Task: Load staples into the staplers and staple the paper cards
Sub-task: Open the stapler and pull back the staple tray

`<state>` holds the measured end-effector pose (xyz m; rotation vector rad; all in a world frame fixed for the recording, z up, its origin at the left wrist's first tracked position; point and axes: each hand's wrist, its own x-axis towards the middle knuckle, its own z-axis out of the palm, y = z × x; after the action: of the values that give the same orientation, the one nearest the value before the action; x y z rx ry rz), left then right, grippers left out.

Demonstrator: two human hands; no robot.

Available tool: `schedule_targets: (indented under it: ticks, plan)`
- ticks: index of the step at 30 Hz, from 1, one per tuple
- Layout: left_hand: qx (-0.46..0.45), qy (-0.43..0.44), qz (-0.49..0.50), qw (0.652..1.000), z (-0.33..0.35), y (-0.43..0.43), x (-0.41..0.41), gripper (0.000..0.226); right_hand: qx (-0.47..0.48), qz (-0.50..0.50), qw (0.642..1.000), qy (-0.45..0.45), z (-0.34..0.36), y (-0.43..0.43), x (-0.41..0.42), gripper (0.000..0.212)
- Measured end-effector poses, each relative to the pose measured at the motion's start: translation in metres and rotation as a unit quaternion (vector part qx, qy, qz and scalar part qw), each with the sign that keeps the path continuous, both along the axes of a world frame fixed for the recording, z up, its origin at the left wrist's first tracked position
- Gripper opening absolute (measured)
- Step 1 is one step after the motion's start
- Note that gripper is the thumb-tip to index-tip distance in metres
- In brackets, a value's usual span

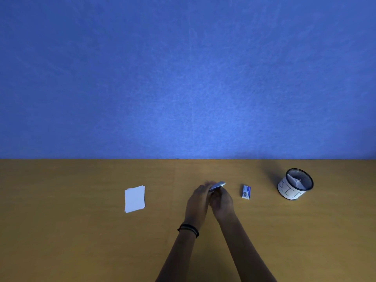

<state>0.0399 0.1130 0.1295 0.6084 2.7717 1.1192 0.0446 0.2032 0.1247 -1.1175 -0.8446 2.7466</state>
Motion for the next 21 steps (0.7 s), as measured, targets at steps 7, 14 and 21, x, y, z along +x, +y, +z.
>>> schedule_targets:
  ticks: [7,14,21]
  plan:
    - [0.082,0.062,0.059,0.993,-0.006,-0.001,0.004,0.031,-0.032,-0.012,0.998,0.053,0.018,0.012,-0.007,0.037]
    - [0.142,0.058,0.108,0.982,-0.002,0.0,0.008,0.029,-0.059,-0.041,0.997,0.024,0.01,0.009,-0.001,0.039]
    - [0.084,0.089,0.025,0.992,-0.001,0.0,0.007,0.033,-0.036,-0.005,0.999,0.006,0.011,0.002,-0.001,0.03]
